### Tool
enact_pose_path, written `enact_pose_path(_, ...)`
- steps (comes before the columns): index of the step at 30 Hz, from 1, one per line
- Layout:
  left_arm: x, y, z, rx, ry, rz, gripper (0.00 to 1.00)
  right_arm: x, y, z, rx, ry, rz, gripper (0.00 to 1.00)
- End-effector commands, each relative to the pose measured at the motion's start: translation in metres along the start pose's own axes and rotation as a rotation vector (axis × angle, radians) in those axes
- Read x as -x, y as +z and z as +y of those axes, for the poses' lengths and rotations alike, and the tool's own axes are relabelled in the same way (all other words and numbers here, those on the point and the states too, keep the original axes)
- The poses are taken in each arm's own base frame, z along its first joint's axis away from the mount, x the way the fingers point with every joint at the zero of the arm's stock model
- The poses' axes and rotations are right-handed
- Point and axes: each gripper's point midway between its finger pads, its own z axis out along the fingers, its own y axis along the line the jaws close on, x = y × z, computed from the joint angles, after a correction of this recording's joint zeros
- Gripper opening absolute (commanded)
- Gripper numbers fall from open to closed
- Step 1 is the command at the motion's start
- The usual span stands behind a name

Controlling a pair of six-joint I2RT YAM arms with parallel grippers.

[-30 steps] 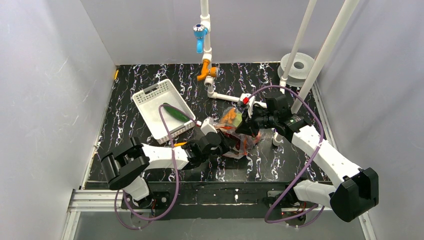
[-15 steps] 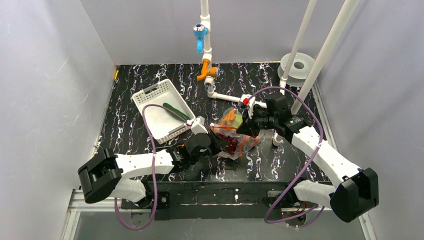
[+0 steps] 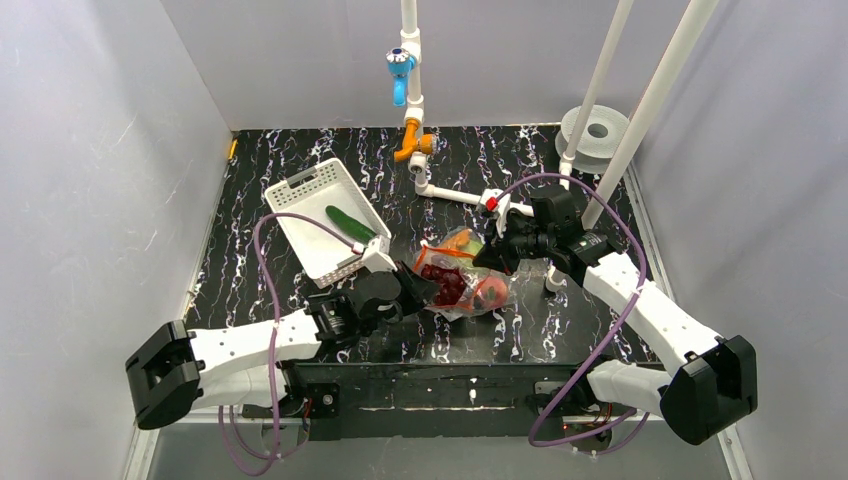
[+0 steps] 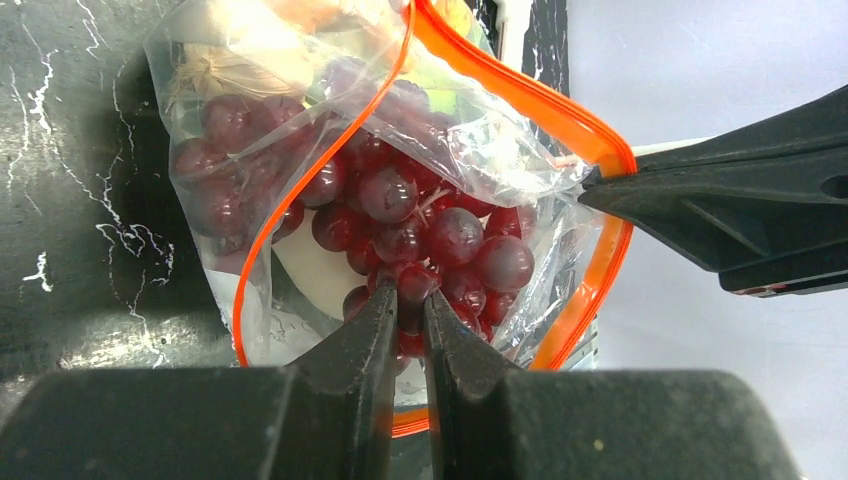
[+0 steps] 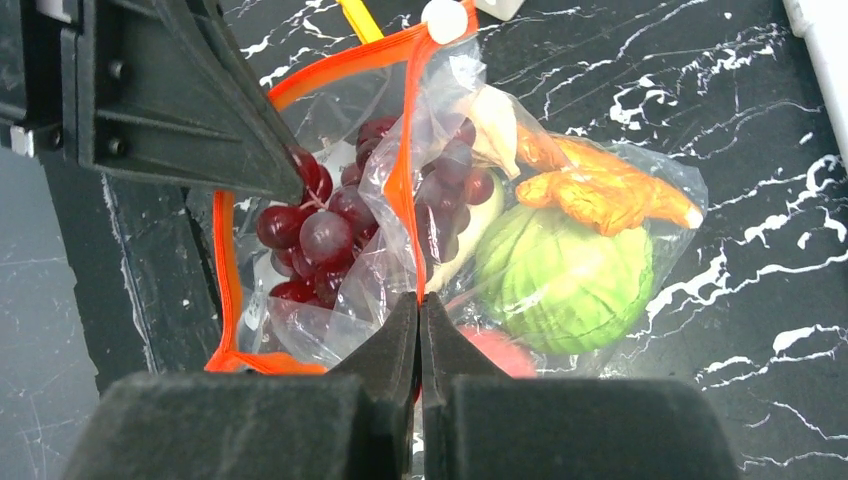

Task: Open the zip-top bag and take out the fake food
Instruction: Pick up the fake fruit from the zipper food storage bag.

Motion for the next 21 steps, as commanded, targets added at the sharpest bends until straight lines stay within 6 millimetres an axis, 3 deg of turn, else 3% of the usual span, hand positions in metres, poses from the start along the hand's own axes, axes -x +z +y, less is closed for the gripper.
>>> enact_pose_path(1, 0.021, -0.008, 0.010, 0.021, 0.000, -0.081, 0.00, 0.001, -0.004, 0.009, 0.054, -0.062, -0.022, 0.01)
enact_pose_path(7, 0.029, -0.007, 0.008, -0.010, -0.062, -0.093, 0.00, -0.009, -0.005, 0.044, 0.236, -0.090, -0.016, 0.01)
enact_pose_path(10, 0.032, -0.004, 0.002, -0.041, -0.100, -0.093, 0.00, -0.016, -0.001, 0.052, 0.263, -0.108, 0.009, 0.01)
enact_pose_path(15, 0.039, -0.004, -0.007, -0.093, -0.133, -0.092, 0.00, -0.026, 0.009, 0.052, 0.248, -0.123, 0.058, 0.01)
enact_pose_path(21, 0.059, -0.022, -0.009, -0.120, -0.134, -0.126, 0.00, -0.034, 0.012, 0.037, 0.161, -0.120, 0.083, 0.01)
